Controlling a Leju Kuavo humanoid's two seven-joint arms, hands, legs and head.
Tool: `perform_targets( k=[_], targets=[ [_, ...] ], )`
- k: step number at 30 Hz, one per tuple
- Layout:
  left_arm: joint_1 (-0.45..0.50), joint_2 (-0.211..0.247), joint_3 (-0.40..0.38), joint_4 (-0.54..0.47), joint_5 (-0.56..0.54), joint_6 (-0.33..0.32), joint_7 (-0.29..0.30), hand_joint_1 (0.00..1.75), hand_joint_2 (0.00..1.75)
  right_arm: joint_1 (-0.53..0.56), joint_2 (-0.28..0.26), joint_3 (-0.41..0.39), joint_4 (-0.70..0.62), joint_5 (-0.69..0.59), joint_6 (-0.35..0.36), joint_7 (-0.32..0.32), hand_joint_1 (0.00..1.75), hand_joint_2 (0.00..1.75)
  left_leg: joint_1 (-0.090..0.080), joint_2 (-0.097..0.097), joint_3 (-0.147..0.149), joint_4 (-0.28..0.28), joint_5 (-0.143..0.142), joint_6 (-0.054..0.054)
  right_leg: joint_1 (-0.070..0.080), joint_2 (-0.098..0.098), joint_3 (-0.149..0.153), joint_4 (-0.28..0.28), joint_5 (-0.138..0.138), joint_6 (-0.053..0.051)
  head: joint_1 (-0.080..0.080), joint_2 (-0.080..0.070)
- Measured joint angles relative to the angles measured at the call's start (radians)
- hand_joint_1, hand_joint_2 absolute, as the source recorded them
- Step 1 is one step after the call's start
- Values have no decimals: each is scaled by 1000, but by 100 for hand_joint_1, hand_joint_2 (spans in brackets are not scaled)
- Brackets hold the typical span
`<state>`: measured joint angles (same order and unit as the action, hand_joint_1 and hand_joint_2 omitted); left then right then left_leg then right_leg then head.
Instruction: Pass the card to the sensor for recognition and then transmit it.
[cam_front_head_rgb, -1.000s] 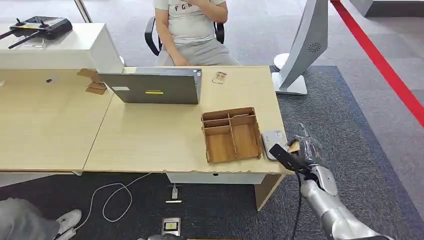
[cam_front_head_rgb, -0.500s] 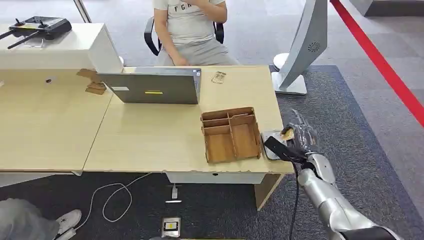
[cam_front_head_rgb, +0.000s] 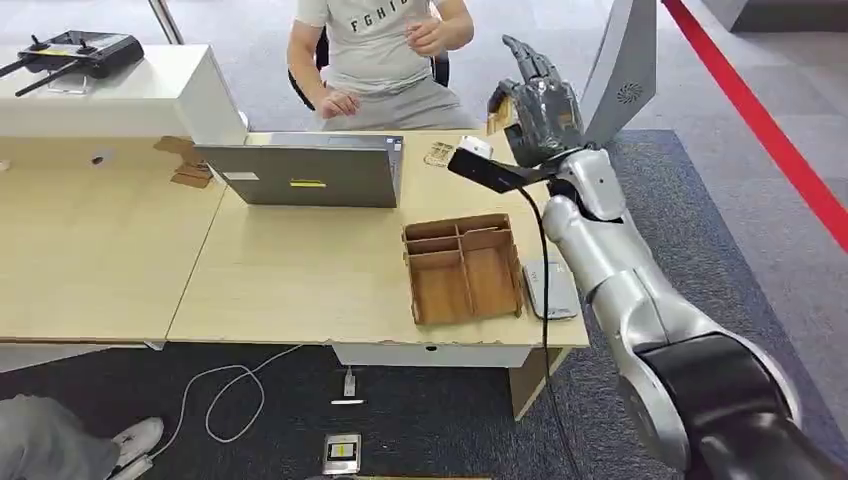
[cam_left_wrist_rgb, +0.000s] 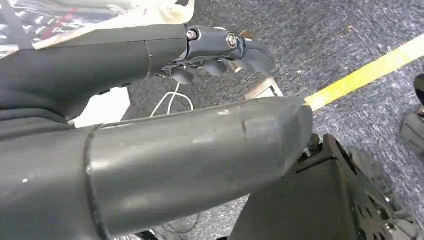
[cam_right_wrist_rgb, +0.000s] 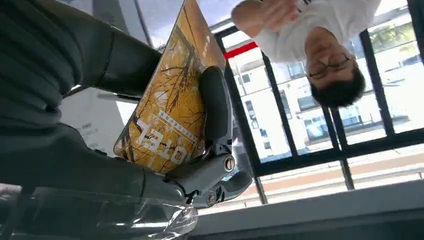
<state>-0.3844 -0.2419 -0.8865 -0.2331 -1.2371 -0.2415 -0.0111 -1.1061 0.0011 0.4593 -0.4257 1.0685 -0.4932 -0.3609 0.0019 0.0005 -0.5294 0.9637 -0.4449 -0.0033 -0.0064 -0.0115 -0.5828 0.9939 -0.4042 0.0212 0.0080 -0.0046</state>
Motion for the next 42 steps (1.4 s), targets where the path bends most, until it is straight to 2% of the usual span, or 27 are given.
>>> perform_targets(
  k=[8, 16, 18, 22, 30, 36, 42],
  targets=[
    [0, -2, -3, 0, -2, -9, -2, 0, 0, -58, 81, 47, 1, 44, 23, 21, 175, 175, 0, 0, 0, 0, 0, 0, 0, 0, 0, 0, 0, 0, 0, 0],
    [2, -2, -5, 0, -2, -10, -1, 0, 0, -64, 132, 87, 12, 21, 38, 36, 175, 175, 0, 0, 0, 0, 0, 0, 0, 0, -1, 0, 0, 0, 0, 0],
    [2, -2, -5, 0, -2, -10, 0, 0, 0, -64, 138, 111, 18, -12, 40, 43, 175, 175, 0, -1, -1, 0, 0, 0, 0, 0, -1, 0, 0, 0, 1, 0],
    [0, 7, -5, 0, 1, -10, -62, 0, 0, -64, 151, 138, 29, -18, 61, 55, 175, 175, 0, -1, -1, 0, 0, 0, 0, 0, -1, 0, 0, 0, 0, 0],
    [-3, 24, -6, 0, 2, -20, -94, 0, 0, -66, 168, 177, 50, 27, 137, 98, 175, 175, 0, -1, -1, 0, 0, 0, 0, 0, -1, 0, 0, 0, 0, 0],
    [-6, 29, -6, 0, 2, -21, -98, 0, 0, -91, 179, 197, 68, 55, 180, 145, 175, 175, 0, -1, -1, 0, 0, 0, 0, 0, -1, 0, 0, 0, 0, 0],
    [-12, 31, -11, 0, -2, -22, -93, 0, 0, -106, 180, 200, 84, 69, 192, 187, 175, 175, 0, -1, -1, 0, 0, 0, 0, 0, -1, 0, 0, 0, 0, 0]
  ],
)
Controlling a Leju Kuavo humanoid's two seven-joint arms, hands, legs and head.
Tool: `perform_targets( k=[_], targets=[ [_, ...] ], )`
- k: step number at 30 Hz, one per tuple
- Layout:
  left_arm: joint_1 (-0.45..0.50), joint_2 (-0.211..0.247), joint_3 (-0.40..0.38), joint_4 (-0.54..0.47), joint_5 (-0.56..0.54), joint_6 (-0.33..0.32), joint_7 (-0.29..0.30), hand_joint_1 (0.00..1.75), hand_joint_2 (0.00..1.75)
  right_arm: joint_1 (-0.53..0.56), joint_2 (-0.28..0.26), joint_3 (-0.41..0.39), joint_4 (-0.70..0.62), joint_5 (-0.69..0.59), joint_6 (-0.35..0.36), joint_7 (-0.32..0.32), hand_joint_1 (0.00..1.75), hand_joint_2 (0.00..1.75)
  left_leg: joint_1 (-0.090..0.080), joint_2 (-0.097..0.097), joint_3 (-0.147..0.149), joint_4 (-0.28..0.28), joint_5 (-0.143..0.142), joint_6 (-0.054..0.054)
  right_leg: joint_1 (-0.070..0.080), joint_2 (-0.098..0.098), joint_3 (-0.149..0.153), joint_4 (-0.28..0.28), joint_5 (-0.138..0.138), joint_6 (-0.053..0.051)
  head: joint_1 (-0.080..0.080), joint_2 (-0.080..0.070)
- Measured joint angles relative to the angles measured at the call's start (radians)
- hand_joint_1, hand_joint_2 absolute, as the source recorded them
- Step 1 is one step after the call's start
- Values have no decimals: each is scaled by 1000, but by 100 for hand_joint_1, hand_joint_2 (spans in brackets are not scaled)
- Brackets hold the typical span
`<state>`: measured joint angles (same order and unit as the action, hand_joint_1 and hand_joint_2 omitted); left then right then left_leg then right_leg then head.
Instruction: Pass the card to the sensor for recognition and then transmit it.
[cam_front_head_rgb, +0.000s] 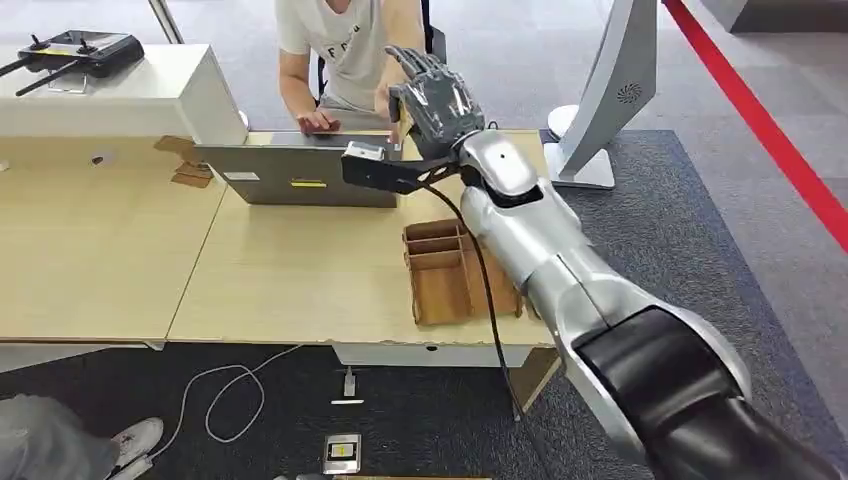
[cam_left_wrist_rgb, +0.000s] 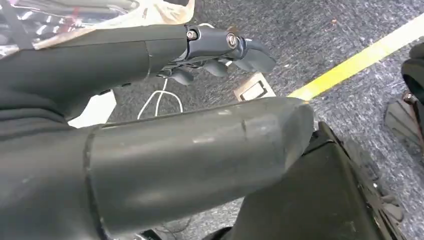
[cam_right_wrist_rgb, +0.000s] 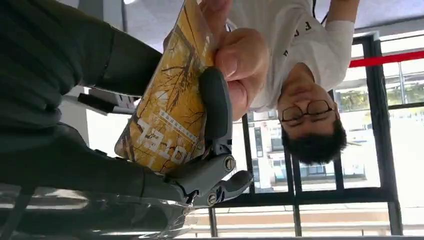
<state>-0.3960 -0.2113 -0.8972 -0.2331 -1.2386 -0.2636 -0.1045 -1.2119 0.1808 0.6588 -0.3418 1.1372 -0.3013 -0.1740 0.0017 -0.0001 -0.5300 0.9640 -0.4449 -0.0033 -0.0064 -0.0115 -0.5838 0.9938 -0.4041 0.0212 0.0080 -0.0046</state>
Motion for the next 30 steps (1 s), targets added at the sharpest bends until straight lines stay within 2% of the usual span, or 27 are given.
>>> perform_targets(
  k=[5, 6, 8, 9, 11, 14, 19, 27, 30],
  targets=[
    [-3, -1, -14, 0, -9, 0, 6, 0, 0, -4, -17, 0, 4, 12, -10, 7, 175, 175, 0, 0, 0, 0, 0, 0, 0, 0, 0, 0, 0, 0, 0, 0],
    [-4, -2, -17, 0, -12, 0, 7, 0, 0, -4, -23, 0, 4, 14, -11, 7, 0, 175, 0, 0, 0, 0, 0, 0, 0, 0, 0, 0, 0, 0, 0, 0],
    [-6, -3, -19, 0, -15, 0, 10, 0, 0, -4, -31, 0, 5, 22, -13, 7, 0, 175, 0, 0, -1, 1, 0, 0, 0, 0, -1, 0, 0, 0, 0, 0],
    [-6, -5, -20, 0, -15, 0, 11, 0, 0, -4, -33, 0, 7, 31, -19, 7, 0, 0, 0, 0, -1, 1, 0, 0, 0, 0, -1, 0, 0, 0, 0, 0],
    [-8, -7, -21, 0, -18, 0, 12, 0, 0, -4, -37, 0, 9, 44, -33, 11, 0, 0, 0, 0, -1, 0, -1, 0, 0, 0, -1, 0, 0, 0, 0, 0],
    [-8, -10, -26, 0, -18, 0, 16, 0, 0, -4, -41, 0, 11, 59, -8, 4, 0, 0, 0, 0, -1, 0, -1, 0, 0, 0, -1, 0, 0, 0, 0, 0],
    [-7, -13, -38, 0, -18, 0, 21, 0, 0, -5, -43, 0, 12, 76, -13, 2, 0, 0, 0, 0, -1, 0, 0, 0, 0, 0, -1, 0, 0, 0, 0, 0],
    [-7, -16, -45, 0, -18, -6, 19, 0, 0, -6, -49, -3, 12, 102, -91, -10, 0, 0, 0, 0, 0, 1, 0, 0, 0, 0, -1, 0, 1, 0, 0, 0],
    [-7, -16, -45, 0, -18, -6, 14, 0, 0, -16, -66, -5, 13, 119, -68, -32, 0, 0, 0, 0, -1, 1, 0, 0, 0, 0, -1, 0, 1, 0, 1, 0]
  ],
)
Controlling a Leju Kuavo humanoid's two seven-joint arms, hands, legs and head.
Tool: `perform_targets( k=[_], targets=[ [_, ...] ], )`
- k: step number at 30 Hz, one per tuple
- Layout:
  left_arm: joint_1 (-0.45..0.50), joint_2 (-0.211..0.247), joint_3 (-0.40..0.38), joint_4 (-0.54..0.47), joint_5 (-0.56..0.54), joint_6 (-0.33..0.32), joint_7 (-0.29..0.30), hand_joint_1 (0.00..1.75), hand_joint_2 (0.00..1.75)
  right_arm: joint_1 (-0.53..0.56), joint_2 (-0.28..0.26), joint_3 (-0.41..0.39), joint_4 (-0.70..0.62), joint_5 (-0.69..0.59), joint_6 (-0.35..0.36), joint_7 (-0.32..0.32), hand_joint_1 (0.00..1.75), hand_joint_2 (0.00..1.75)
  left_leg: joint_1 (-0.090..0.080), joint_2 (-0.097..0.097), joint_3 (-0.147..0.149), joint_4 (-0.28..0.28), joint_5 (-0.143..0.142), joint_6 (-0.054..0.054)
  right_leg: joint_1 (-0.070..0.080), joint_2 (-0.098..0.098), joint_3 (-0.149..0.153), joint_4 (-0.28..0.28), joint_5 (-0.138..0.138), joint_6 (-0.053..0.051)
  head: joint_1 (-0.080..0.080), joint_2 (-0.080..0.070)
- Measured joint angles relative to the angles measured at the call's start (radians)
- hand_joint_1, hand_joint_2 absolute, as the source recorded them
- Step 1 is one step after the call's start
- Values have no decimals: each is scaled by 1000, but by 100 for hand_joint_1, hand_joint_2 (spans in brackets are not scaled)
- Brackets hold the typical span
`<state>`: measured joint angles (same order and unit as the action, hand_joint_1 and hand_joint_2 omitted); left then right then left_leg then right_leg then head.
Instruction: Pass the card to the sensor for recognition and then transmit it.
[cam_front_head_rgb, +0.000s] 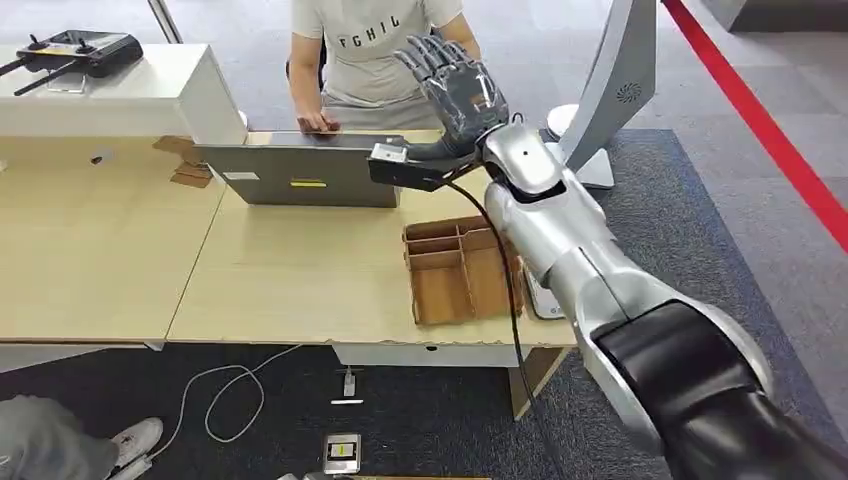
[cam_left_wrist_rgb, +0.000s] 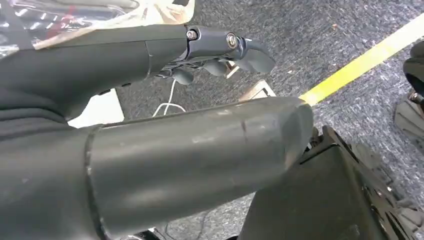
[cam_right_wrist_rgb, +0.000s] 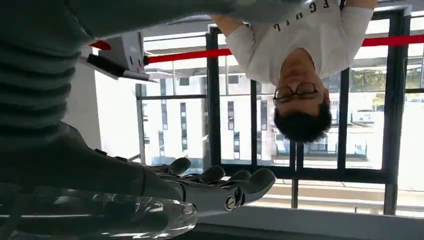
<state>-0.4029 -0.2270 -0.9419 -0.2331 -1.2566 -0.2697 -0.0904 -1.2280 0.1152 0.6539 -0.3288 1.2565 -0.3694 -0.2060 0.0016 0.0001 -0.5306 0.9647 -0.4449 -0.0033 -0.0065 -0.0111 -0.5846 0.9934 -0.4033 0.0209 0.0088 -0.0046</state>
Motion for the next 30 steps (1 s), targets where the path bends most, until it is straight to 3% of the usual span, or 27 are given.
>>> perform_targets(
  k=[6, 9, 13, 15, 20, 30],
  targets=[
    [2, 0, -9, 0, 6, 0, -5, 0, 0, -88, -34, 0, 9, 110, 81, -20, 0, 0, 0, 0, -1, 0, 0, 0, 0, 0, -1, 0, 0, 1, 0, 0],
    [3, 1, -16, 0, 7, 0, -5, 0, 0, -143, -44, -6, 15, 114, 118, 25, 0, 0, 0, 0, -1, 0, 0, 0, 0, 0, -1, 0, 0, 1, 0, 0],
    [3, 3, -20, 0, 17, -7, -11, 0, 0, -194, -52, -47, 16, 2, 169, 127, 0, 0, 0, 0, -1, 0, 0, 0, 0, 0, -1, 0, 0, 1, 0, 0],
    [2, 4, -22, 0, 21, -15, -21, 0, 0, -203, -53, -83, 19, -61, 233, 108, 0, 0, 0, 1, -1, 0, 0, 0, 0, 1, -1, 0, 0, 1, 0, 0],
    [2, 5, -23, 0, 23, -24, -27, 0, 0, -166, -42, -130, 24, -57, 329, 15, 0, 0, 0, 0, -1, 0, 0, 0, 0, 1, 0, 0, 0, 1, 0, 0],
    [3, 18, -23, 0, 30, 3, -27, 0, 0, -46, -6, -133, 23, -10, 358, -76, 0, 0, 1, 0, -1, 0, 0, 0, 1, 1, 0, 0, 0, 0, 0, 0]
  ],
)
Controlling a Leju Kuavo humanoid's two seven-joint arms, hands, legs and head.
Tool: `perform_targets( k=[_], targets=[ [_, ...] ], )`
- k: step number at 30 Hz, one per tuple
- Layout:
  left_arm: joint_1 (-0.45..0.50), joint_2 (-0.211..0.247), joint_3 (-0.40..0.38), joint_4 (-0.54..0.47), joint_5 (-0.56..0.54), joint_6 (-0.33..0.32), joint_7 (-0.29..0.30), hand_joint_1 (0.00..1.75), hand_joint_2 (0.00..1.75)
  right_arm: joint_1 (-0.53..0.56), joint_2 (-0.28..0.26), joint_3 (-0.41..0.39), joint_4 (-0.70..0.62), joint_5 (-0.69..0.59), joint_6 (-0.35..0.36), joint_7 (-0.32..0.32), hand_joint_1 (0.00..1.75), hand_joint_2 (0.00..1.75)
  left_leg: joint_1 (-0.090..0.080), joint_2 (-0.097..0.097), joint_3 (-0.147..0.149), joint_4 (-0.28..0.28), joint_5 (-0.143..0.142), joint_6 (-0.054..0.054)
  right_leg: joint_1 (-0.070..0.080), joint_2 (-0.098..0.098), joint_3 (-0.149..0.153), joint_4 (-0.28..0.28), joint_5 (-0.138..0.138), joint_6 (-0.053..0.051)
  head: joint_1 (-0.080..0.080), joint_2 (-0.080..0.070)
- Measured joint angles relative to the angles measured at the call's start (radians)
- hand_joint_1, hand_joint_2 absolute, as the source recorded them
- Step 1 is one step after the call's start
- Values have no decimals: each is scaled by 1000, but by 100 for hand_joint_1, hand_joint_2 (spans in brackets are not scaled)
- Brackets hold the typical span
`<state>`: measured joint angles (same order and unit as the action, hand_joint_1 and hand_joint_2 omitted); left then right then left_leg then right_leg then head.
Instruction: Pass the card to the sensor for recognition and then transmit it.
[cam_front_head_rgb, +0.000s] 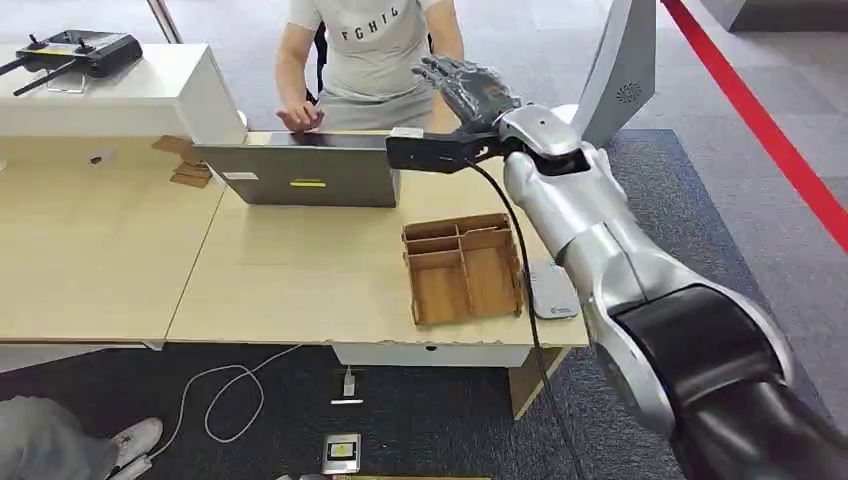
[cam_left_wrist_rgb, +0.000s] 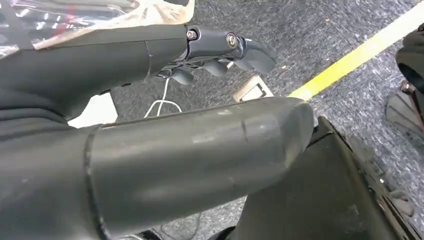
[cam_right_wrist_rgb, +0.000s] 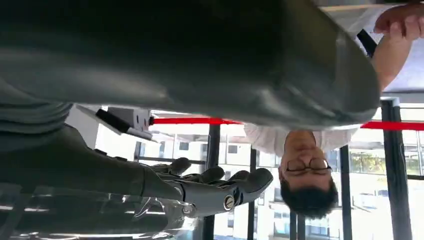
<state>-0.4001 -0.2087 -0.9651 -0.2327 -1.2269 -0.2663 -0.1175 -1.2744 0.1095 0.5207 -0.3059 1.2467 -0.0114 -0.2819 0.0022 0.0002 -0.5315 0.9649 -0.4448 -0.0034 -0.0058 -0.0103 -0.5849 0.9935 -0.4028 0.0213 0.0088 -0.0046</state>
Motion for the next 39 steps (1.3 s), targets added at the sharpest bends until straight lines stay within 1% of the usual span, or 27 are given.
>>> perform_targets(
  k=[1, 8, 12, 21, 32, 39],
  targets=[
    [0, 2, 0, 0, 3, 2, 0, 0, 0, 5, 2, 0, 0, 2, 1, -5, 0, 175, 0, 0, 0, 0, 0, 0, 0, 0, 0, 0, 0, 0, 0, 0],
    [3, 12, 0, 0, 12, 6, 1, 0, 0, 25, 18, 2, 0, 8, 3, -25, 0, 175, 0, 0, 0, 0, 0, 0, 0, 0, 0, 0, 0, 0, 0, 0],
    [4, 18, 0, 0, 18, 6, 1, 0, 0, 40, 25, 5, 0, 8, 23, -26, 0, 175, 0, 0, 0, 0, 0, 0, 0, 0, 0, 0, 0, 0, 0, 0],
    [5, 29, 0, 0, 25, 9, 8, 0, 0, 81, 20, 8, 0, 2, 37, -26, 0, 175, 0, 0, 0, 0, 0, 0, 0, 0, 0, 0, 0, 0, 0, 0],
    [6, 35, 1, 0, 24, 16, 27, 0, 0, 144, -27, 9, 0, -8, 57, 1, 0, 175, 0, 0, 0, 0, 0, 0, 0, 0, 0, 0, 0, 0, -1, 0],
    [6, 35, 2, 0, 26, 19, 33, 0, 0, 169, -42, 10, 0, -11, 57, 3, 0, 175, 0, 0, 0, 0, 0, 0, 0, 0, 0, 0, 0, 0, 0, 0]
  ],
)
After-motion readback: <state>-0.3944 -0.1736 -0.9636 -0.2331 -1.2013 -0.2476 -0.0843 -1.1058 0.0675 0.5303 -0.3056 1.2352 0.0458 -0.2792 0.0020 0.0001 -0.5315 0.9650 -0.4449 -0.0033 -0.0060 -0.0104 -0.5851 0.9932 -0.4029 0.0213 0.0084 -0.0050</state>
